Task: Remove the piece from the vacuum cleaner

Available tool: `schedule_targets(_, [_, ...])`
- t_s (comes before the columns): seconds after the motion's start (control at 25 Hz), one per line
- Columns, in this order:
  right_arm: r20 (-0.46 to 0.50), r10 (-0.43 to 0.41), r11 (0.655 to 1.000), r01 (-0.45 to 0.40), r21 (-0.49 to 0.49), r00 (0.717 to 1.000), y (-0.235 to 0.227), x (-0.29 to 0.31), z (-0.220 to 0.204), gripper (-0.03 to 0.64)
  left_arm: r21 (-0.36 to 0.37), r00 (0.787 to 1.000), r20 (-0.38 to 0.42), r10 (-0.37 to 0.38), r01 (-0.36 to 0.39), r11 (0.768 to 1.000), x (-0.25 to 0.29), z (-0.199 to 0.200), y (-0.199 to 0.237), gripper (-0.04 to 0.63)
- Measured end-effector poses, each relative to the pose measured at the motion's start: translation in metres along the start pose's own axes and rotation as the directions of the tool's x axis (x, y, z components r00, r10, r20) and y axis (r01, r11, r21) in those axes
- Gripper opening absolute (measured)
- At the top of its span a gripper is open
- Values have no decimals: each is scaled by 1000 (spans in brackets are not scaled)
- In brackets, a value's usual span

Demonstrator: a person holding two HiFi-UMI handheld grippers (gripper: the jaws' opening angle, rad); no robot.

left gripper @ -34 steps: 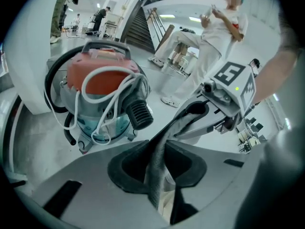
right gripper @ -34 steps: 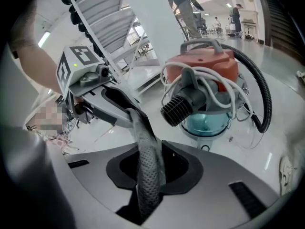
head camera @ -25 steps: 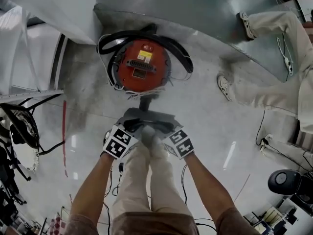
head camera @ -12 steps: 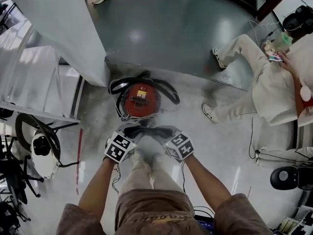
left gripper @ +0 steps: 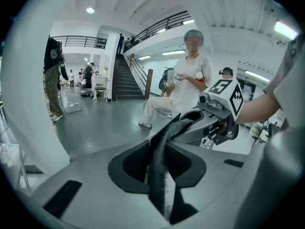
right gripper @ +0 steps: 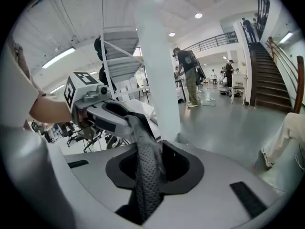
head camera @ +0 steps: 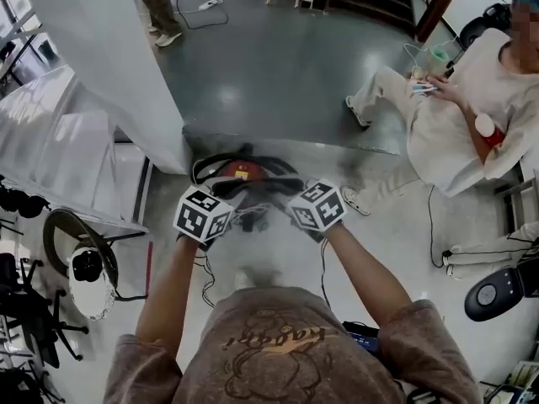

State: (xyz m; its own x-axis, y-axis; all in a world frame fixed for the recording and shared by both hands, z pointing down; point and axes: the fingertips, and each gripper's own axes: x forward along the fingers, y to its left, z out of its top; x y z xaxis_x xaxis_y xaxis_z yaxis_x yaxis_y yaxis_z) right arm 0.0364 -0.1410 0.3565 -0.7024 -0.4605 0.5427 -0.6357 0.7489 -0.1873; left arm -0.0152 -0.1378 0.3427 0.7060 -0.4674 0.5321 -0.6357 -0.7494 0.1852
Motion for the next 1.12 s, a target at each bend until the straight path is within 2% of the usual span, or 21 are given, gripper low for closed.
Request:
schedule_targets(0.28, [71, -39, 999, 39, -4, 997, 5, -40, 35, 80, 63, 997, 82, -10, 5, 998, -19, 41, -23, 78])
schedule_targets(0.52, [110, -73, 997, 72, 16, 991, 27, -66, 50, 81, 93, 990, 140, 5, -18, 995, -46, 57, -42, 78])
schedule_targets(0.76, [176, -133, 990, 139, -22, 975, 39, -71, 54, 81, 60, 977, 209, 47, -61, 996, -58, 54, -48, 81])
schedule_targets(0.92, [207, -165, 982, 180, -60, 964, 40, -66, 40, 80, 56, 969, 242, 51, -66, 996, -53, 38, -49, 83])
schedule_targets(1.12, [223, -174, 982, 186, -35, 959, 40, -60, 18, 80, 40, 967, 249, 47, -59, 997, -42, 19, -50, 83])
